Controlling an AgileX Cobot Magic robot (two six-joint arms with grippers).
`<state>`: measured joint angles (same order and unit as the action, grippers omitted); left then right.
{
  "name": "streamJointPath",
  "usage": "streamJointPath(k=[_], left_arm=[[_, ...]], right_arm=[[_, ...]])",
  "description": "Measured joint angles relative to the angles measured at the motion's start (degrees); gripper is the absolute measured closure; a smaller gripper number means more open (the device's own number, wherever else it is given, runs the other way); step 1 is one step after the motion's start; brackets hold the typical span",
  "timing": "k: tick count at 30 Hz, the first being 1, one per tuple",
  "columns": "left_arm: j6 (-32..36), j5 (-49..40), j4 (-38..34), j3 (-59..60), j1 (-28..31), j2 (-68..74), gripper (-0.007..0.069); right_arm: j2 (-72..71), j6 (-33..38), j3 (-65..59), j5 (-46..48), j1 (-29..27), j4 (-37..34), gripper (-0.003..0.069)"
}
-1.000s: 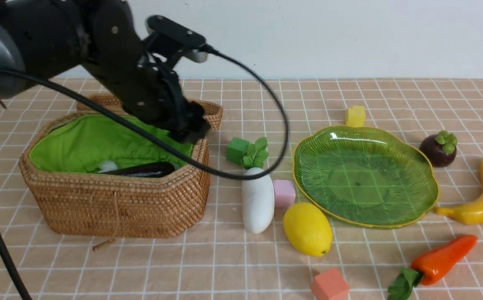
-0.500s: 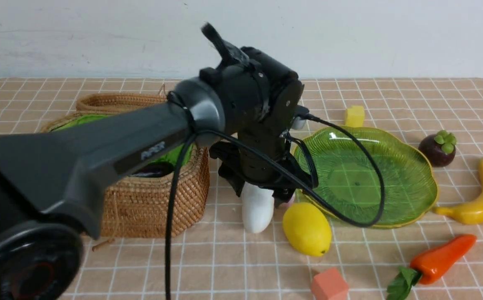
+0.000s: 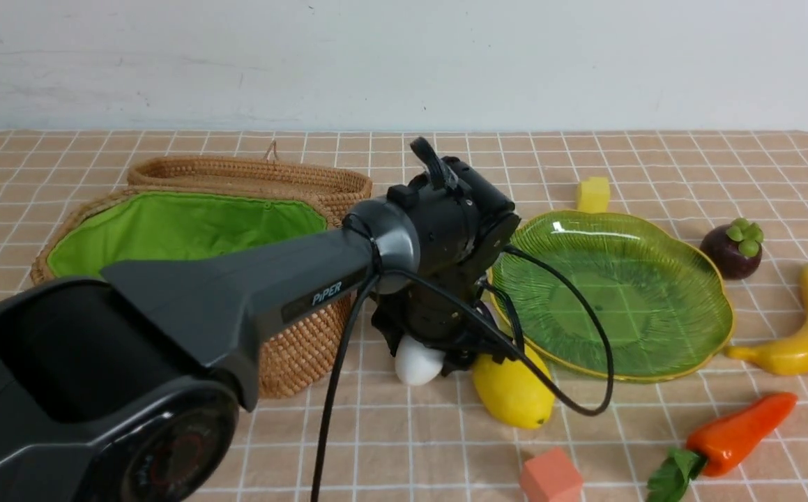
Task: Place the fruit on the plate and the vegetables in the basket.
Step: Take a daikon with your left arm and place it on the basket on the left.
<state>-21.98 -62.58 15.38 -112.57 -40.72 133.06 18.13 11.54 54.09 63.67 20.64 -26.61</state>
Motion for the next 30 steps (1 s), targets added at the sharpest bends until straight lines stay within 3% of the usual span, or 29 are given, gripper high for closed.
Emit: streamJointPath(k=[6,10,12,16,21,24,29,30], left_arm=[[0.06,-3.37,1.23,0.34,-0.98,-5.82,0.0159],[6.46,-5.64,2.8,0.34,-2.34,-14.35,0.0159],[17.47,-7.24,4.7,0.04,-2.62,-21.29,0.0159],[32.74,-8.31,6.14,0.0,1.38,-27.62,0.0159],[54.04,-8.82,3.32,2.62,12.41,-30.67,0.0159],[61.52,-8.82,-0.41,6.15,18.32,-30.35,0.0159],[64.42,-6.49,-2.68,11.99,23.19,-29.95,0.015],[64.56,-4.52,-2.08,14.16,24.11,-29.9,0.0116]], right_arm=[[0.0,0.0,0.0,0.0,0.0,0.06,0.0531],[0.0,-0.05,0.0,-0.23,0.0,0.06,0.0532],[0.0,-0.05,0.0,-1.41,0.0,0.06,0.0532],[0.0,-0.05,0.0,-1.97,0.0,0.06,0.0529],[0.0,0.0,0.0,-3.54,0.0,1.7,0.0525],[0.0,0.0,0.0,-4.92,0.0,2.97,0.0521],[0.0,0.0,0.0,-5.42,0.0,3.1,0.0518],[0.0,0.0,0.0,-5.42,0.0,3.22,0.0518]])
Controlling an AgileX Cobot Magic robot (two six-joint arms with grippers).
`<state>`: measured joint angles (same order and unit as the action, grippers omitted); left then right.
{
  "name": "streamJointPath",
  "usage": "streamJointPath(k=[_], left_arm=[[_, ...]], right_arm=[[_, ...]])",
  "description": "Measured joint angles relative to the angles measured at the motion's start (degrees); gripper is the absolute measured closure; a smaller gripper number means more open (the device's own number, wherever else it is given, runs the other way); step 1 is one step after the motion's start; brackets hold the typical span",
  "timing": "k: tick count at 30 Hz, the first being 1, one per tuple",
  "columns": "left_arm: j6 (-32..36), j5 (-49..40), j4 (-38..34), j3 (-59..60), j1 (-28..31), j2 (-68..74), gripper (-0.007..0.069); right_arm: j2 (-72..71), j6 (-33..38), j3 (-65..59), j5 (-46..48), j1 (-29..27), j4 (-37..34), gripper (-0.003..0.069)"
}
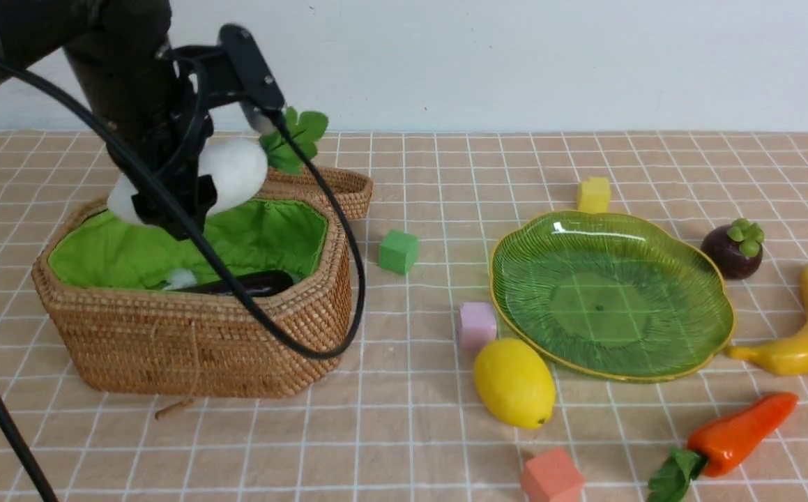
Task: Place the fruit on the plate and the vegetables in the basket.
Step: Take a daikon with your left arm and place it on the basket on the left, then grab a lemon with your left arm and place it on the plate on the right
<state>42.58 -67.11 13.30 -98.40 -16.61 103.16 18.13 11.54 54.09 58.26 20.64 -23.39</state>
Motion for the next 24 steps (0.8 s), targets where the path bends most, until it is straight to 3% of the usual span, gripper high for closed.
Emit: streamJointPath(k=[4,7,9,16,18,21,24], left_arm=[[-4.34,0.95,1.21,2.47,0.87,0.0,-0.0029],[-9.86,1.92,-1.36,2.45,0.55,-0.42,-0.0028],[-15.76,3.16,-4.84,2.45,-0.7,-1.41,0.0017],[-33.33,3.72,-14.48,2.45,-15.35,-3.68,0.0404],[-37.18,3.78,-15.76,2.45,-20.28,-2.74,0.0464],[-41.94,3.84,-16.43,2.45,-25.88,-0.36,0.0452],[-49.22,5.51,-16.51,2.28,-30.05,4.45,0.0314]], right_arm=[[0.0,0.0,0.0,-0.06,0.0,0.0,0.0515],[0.0,-0.16,0.0,-0.12,0.0,0.0,0.0515],[0.0,-1.64,0.0,-0.12,0.0,0.28,0.0515],[0.0,-5.25,0.0,0.23,0.0,3.45,0.0515],[0.0,-5.45,0.0,1.07,0.0,4.27,0.0515],[0.0,-5.63,0.0,2.66,0.07,4.54,0.0515],[0.0,-5.82,0.0,4.77,0.07,4.59,0.0515]])
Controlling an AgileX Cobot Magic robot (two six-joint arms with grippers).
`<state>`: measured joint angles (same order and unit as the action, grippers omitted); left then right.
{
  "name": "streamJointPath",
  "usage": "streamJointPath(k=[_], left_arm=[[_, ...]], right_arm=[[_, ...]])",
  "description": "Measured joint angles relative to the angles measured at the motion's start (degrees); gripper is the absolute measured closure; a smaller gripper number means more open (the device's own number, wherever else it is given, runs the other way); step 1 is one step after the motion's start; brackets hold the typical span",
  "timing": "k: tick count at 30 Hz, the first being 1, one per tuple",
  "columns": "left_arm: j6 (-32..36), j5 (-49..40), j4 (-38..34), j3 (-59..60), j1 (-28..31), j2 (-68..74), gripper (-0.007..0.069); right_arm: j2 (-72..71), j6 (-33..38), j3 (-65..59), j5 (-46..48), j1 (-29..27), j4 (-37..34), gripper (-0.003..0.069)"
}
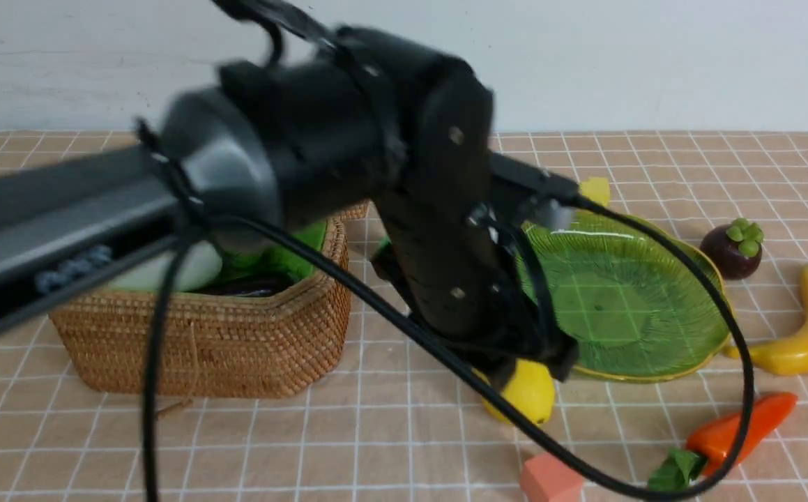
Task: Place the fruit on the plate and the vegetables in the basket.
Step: Grab a lemon with your left arm and place it on the plate on the right
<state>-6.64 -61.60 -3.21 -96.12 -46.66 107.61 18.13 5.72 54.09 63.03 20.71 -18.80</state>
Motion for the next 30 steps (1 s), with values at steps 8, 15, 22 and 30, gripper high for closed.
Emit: streamJointPath(k=[8,15,22,30], left_arm=[[-23.56,10.46,3.21,-1.72,-1.82,8.64,-0.004],[-29.69,15.13,8.9,-1.86,-1.82,11.57,-0.0044],[-33.68,14.5,15.28,-2.07,-1.76,14.83,-0.0024],[-33.97,13.62,19.93,-2.07,-1.76,15.44,0.0048]], right_arm=[[0.0,0.0,0.0,3.22,0.0,-0.06,0.0508],[0.0,0.0,0.0,3.92,0.0,-0.06,0.0503],[0.0,1.17,0.0,3.93,0.0,-0.06,0.05],[0.0,1.35,0.0,3.98,0.0,-0.4,0.0503]])
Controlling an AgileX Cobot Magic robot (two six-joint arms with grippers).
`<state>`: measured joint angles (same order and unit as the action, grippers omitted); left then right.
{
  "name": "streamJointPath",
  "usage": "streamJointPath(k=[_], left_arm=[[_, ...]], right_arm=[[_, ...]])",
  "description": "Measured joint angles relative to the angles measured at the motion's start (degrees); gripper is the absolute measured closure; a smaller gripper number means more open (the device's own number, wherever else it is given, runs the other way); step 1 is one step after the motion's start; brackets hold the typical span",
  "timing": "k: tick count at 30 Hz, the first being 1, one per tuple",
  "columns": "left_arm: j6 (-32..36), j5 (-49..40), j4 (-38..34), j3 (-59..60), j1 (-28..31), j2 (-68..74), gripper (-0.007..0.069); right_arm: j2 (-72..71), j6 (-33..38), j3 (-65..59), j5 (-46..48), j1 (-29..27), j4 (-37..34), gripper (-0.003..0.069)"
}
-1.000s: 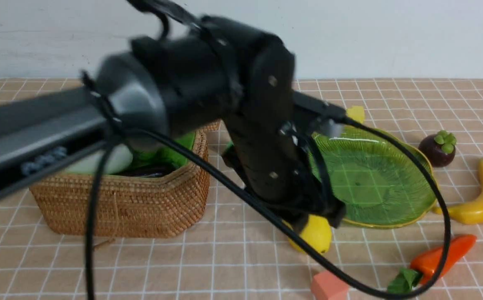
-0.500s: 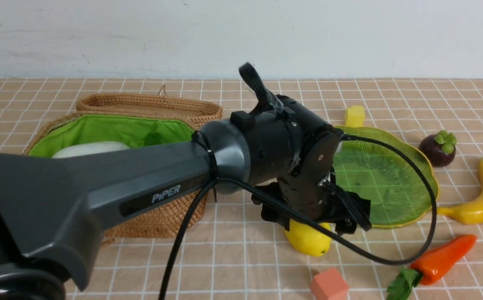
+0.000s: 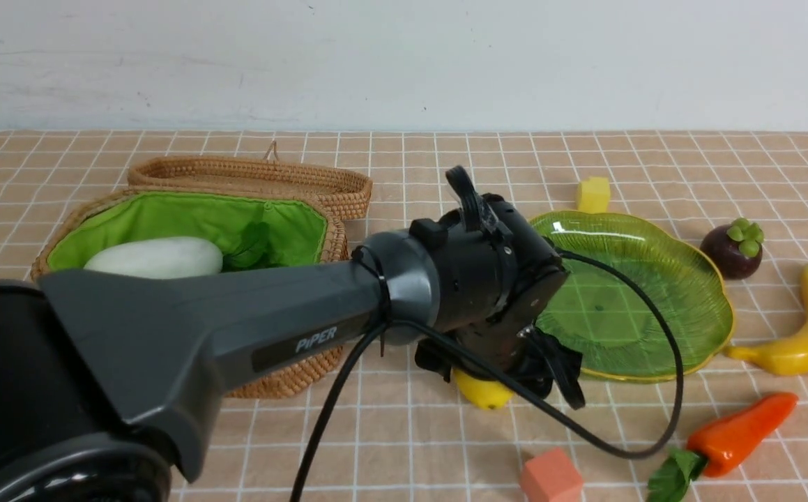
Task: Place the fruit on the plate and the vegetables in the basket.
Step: Grab a lemon with your left arm and place it on the plate on the right
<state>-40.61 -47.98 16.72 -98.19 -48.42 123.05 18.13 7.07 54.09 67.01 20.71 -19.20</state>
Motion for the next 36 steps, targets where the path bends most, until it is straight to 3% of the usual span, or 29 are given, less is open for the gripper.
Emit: streamJointPath(k=[17,28,31,36], left_arm=[[0.0,1.73,3.24,-0.65,1.16,2.37,0.0083],[0.88,-8.74,9.51,-0.08,1.76,-0.33,0.0084],[8.49,-7.21,6.42,-0.4,2.12,-5.38,0.0084],[30.65,7.73,-11.84,-5.7,2.13,-6.64,0.0084]], right_arm=[[0.0,0.17,0.0,1.06,0.0,-0.06,0.0504],[0.0,0.17,0.0,1.0,0.0,0.35,0.0499],[0.0,-0.84,0.0,-0.64,0.0,3.58,0.0497],[0.47,-10.42,0.0,-5.03,0.0,15.14,0.0494]])
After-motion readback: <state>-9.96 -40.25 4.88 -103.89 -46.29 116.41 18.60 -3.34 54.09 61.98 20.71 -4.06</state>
